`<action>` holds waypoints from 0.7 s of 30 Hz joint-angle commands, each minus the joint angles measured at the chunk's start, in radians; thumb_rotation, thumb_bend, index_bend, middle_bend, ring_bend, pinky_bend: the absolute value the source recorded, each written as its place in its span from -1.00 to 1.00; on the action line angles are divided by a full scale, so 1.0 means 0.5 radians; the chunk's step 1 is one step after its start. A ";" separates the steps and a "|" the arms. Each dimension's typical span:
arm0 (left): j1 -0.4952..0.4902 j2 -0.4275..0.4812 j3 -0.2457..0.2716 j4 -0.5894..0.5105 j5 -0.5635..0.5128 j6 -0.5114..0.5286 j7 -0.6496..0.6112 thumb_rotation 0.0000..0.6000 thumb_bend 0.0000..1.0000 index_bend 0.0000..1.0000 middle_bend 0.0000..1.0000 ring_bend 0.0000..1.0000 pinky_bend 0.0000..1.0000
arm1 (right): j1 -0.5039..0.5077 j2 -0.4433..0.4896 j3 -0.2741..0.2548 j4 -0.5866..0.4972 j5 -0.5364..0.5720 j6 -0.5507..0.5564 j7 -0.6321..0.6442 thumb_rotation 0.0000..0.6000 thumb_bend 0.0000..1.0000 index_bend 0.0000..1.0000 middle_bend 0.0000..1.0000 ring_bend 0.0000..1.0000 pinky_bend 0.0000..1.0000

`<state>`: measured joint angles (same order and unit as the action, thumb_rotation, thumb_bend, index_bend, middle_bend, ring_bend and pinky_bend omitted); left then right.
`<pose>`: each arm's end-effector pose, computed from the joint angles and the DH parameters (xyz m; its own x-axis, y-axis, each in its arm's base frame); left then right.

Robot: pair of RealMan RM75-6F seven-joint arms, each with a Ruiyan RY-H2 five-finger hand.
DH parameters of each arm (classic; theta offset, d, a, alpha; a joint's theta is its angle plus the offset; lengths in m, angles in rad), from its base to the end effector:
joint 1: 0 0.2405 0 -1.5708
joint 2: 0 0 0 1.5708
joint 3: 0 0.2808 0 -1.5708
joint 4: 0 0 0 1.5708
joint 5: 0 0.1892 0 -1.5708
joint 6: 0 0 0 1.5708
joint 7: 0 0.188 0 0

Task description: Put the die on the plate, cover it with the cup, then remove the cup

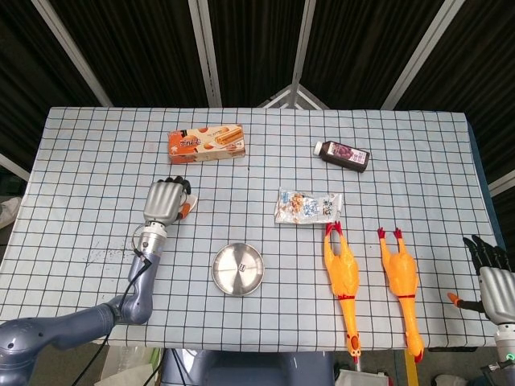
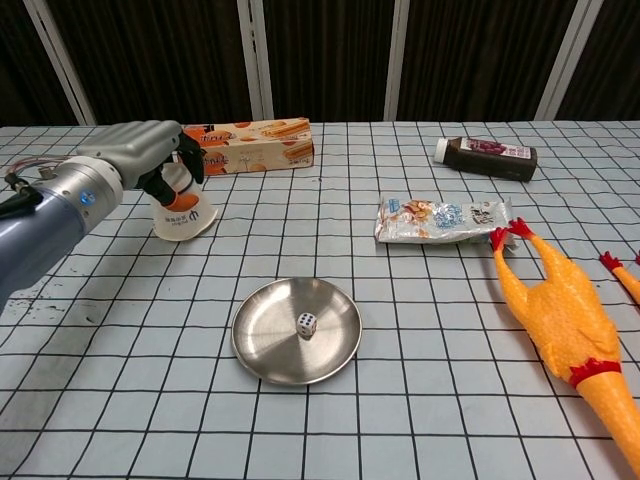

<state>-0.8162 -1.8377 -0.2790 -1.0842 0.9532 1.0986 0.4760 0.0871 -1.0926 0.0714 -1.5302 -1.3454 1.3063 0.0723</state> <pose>-0.1643 0.4457 -0.0369 0.4756 0.0740 0.8765 0.8749 -0.1427 -0.4627 -0.3783 -0.2271 0.1946 0.3855 -0.1354 0.9127 -0.9004 0.1608 0.4042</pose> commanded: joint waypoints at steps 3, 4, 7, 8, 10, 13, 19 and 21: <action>0.011 0.006 -0.013 -0.011 0.007 -0.004 -0.037 1.00 -0.01 -0.09 -0.25 -0.18 -0.09 | 0.002 -0.001 -0.001 0.001 0.010 -0.011 -0.003 1.00 -0.83 -0.95 -0.95 -0.85 -1.00; 0.011 0.008 -0.015 -0.018 0.010 -0.004 -0.043 1.00 -0.01 -0.09 -0.25 -0.18 -0.09 | 0.002 -0.002 -0.001 0.001 0.011 -0.013 -0.003 1.00 -0.83 -0.95 -0.95 -0.85 -1.00; 0.010 0.027 -0.020 -0.058 0.038 0.013 -0.040 1.00 -0.01 -0.08 -0.24 -0.18 -0.09 | 0.005 0.000 0.001 0.001 0.018 -0.022 -0.001 1.00 -0.83 -0.95 -0.95 -0.85 -1.00; 0.009 0.033 -0.025 -0.076 0.050 0.030 -0.038 1.00 -0.01 -0.07 -0.23 -0.18 -0.09 | 0.006 0.002 0.000 -0.002 0.020 -0.027 -0.001 1.00 -0.83 -0.95 -0.95 -0.85 -1.00; 0.010 0.047 -0.034 -0.118 0.066 0.055 -0.029 1.00 -0.01 -0.07 -0.23 -0.18 -0.09 | 0.007 0.007 -0.001 -0.005 0.027 -0.036 0.002 1.00 -0.83 -0.95 -0.95 -0.85 -1.00; 0.015 0.065 -0.039 -0.169 0.069 0.075 -0.002 1.00 -0.01 -0.06 -0.23 -0.18 -0.09 | 0.006 0.009 0.001 -0.006 0.029 -0.034 0.004 1.00 -0.83 -0.95 -0.95 -0.85 -1.00; 0.021 0.121 -0.078 -0.375 0.034 0.081 0.039 1.00 -0.01 -0.05 -0.22 -0.18 -0.09 | -0.002 0.015 0.001 -0.015 0.012 -0.008 0.016 1.00 -0.83 -0.95 -0.95 -0.85 -1.00; 0.015 0.141 -0.094 -0.486 0.015 0.082 0.073 1.00 -0.01 -0.04 -0.21 -0.18 -0.09 | -0.003 0.019 0.000 -0.019 0.004 -0.002 0.021 1.00 -0.83 -0.95 -0.95 -0.85 -1.00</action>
<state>-0.8072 -1.7821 -0.3143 -1.2765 0.9725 1.1382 0.4942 0.0857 -1.0834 0.0717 -1.5396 -1.3431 1.3050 0.0826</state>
